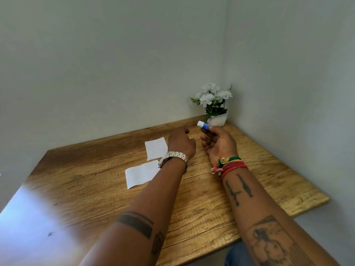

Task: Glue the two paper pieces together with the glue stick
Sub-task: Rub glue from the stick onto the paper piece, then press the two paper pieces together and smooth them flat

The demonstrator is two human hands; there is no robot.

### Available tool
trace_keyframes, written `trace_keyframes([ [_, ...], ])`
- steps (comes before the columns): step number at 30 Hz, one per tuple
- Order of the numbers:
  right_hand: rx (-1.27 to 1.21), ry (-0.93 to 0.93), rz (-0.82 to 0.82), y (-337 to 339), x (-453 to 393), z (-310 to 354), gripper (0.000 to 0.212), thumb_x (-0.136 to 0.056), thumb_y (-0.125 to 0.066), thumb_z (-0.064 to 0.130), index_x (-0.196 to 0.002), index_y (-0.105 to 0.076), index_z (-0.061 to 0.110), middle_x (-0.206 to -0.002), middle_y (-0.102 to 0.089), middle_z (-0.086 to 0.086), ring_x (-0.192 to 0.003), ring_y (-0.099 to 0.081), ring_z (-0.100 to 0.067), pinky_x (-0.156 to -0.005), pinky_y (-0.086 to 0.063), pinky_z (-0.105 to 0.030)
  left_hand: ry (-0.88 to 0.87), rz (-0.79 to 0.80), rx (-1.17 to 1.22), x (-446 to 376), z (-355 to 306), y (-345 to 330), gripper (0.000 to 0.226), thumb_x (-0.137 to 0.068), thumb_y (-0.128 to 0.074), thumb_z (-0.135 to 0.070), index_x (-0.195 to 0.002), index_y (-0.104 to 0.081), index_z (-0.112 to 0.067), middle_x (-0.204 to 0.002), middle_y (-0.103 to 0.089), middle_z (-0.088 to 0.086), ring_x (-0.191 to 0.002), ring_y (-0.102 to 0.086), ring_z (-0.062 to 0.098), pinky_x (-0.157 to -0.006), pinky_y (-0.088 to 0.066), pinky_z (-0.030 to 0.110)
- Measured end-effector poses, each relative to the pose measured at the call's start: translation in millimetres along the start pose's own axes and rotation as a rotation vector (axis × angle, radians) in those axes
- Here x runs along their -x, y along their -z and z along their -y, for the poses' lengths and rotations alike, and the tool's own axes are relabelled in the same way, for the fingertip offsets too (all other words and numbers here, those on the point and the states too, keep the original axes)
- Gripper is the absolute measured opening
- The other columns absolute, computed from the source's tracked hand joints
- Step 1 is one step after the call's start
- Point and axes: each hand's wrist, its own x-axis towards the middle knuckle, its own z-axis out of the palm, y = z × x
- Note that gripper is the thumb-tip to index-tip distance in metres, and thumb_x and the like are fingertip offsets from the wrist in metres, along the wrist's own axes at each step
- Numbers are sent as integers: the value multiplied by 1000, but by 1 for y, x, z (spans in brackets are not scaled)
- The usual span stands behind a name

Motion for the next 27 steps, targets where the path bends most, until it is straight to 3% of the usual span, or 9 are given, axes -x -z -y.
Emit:
trace_keyframes([
  [3,-100,-71,63,-2,0,0,31,-92,-64,11,-122,-67,0,-90,-77,-12,-69,-69,-18,-66,-53,-27,52,-94,215,2,-3,-1,26,-91,-61,-19,-115,-72,-24,-112,-72,-3,-103,-67,16,-84,-52,27],
  [6,-159,-142,179,-4,3,-3,21,-96,-62,13,-112,-70,2,-93,-74,-11,-75,-69,-17,-73,-54,-27,97,-61,636,8,-7,-3,17,-89,-70,-26,-104,-76,-30,-90,-75,-16,-82,-71,-2,-64,-51,12],
  [9,-159,-162,227,-6,4,-4,20,-96,-63,14,-112,-70,4,-95,-72,-11,-80,-66,-18,-76,-54,-27,110,-50,851,10,-4,-5,19,-88,-74,-24,-106,-76,-29,-95,-77,-13,-86,-72,-2,-71,-55,16],
  [14,93,-70,247,-5,3,-6,26,-95,-68,19,-116,-71,5,-101,-70,-12,-89,-65,-21,-78,-53,-32,56,-60,804,12,7,-1,16,-87,-76,-30,-102,-76,-37,-92,-78,-14,-91,-72,4,-80,-56,24],
  [17,509,154,236,1,1,-1,23,-94,-71,23,-112,-73,9,-102,-73,-7,-94,-65,-20,-79,-51,-32,85,-41,764,9,12,7,12,-87,-76,-34,-95,-75,-43,-96,-78,-14,-89,-69,6,-83,-56,32],
  [20,948,417,227,8,-1,2,25,-91,-76,26,-114,-76,16,-105,-77,0,-97,-70,-14,-86,-54,-28,52,19,626,6,16,12,17,-89,-73,-34,-106,-77,-37,-103,-77,-12,-89,-66,5,-77,-51,23],
  [23,1180,526,134,13,-3,-1,26,-90,-77,26,-115,-75,21,-106,-76,2,-98,-69,-14,-87,-53,-29,36,30,458,7,20,9,17,-90,-73,-35,-106,-77,-35,-94,-72,-18,-86,-63,-3,-66,-41,14],
  [27,1379,503,-78,17,-11,-2,33,-93,-71,27,-125,-69,17,-119,-74,-4,-114,-65,-25,-94,-49,-31,80,0,327,8,28,5,17,-87,-75,-39,-103,-75,-33,-92,-71,-11,-83,-63,3,-65,-44,20],
])
